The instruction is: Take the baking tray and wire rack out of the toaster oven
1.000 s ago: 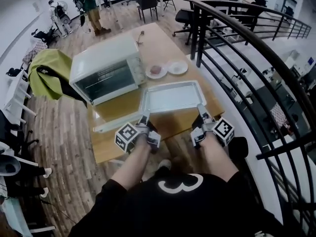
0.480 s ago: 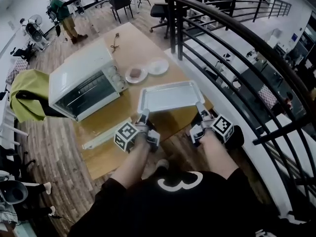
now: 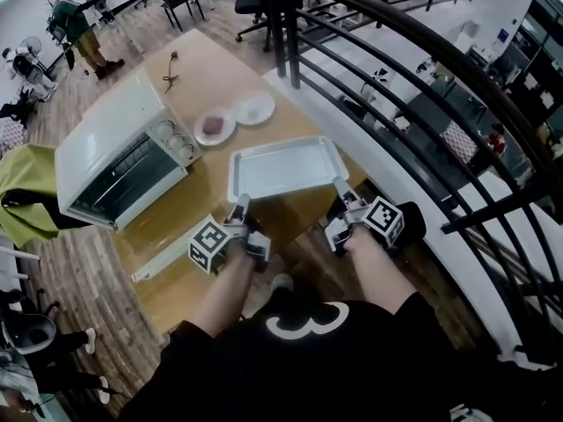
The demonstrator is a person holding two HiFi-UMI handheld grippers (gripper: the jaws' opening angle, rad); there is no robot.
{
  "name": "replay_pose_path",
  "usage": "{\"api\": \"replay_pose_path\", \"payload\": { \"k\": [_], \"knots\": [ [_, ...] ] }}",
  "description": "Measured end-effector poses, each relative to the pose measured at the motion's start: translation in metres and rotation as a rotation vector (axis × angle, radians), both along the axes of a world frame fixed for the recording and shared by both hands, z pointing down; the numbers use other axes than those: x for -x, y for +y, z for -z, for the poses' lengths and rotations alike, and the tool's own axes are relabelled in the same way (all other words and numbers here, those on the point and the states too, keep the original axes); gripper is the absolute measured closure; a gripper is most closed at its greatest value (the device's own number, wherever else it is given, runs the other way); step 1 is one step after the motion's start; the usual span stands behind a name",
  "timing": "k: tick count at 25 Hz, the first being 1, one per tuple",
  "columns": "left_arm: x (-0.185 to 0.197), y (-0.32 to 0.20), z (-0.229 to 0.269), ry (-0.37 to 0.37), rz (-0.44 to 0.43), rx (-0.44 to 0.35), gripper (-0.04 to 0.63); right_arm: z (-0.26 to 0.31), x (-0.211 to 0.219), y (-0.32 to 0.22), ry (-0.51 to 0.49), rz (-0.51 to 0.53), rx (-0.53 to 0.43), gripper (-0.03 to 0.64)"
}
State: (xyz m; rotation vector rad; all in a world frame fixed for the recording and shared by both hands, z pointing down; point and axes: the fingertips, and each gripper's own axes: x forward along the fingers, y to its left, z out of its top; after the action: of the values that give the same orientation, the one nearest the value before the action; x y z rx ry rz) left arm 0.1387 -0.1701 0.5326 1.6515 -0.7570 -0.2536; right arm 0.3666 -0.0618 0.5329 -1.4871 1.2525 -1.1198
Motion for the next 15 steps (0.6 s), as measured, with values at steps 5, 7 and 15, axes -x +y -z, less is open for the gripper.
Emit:
{"api": "replay_pose_path", "payload": {
  "k": [5,7,15],
  "knots": [
    [0.0,0.006,-0.031,-0.011,-0.011,0.072,0.542,-0.033,-0.003,-0.003,-0.006,0.039,0.093,0.577],
    [-0.002,0.007,-0.045,-0.026,-0.024,0.095,0.538,-0.046,-0.005,-0.004,0.01,0.066,0.151,0.568],
    [-0.004,0.02,-0.065,-0.11,-0.08,0.123,0.481,-0.071,0.0,0.005,0.057,0.136,0.277,0.55]
  ]
}}
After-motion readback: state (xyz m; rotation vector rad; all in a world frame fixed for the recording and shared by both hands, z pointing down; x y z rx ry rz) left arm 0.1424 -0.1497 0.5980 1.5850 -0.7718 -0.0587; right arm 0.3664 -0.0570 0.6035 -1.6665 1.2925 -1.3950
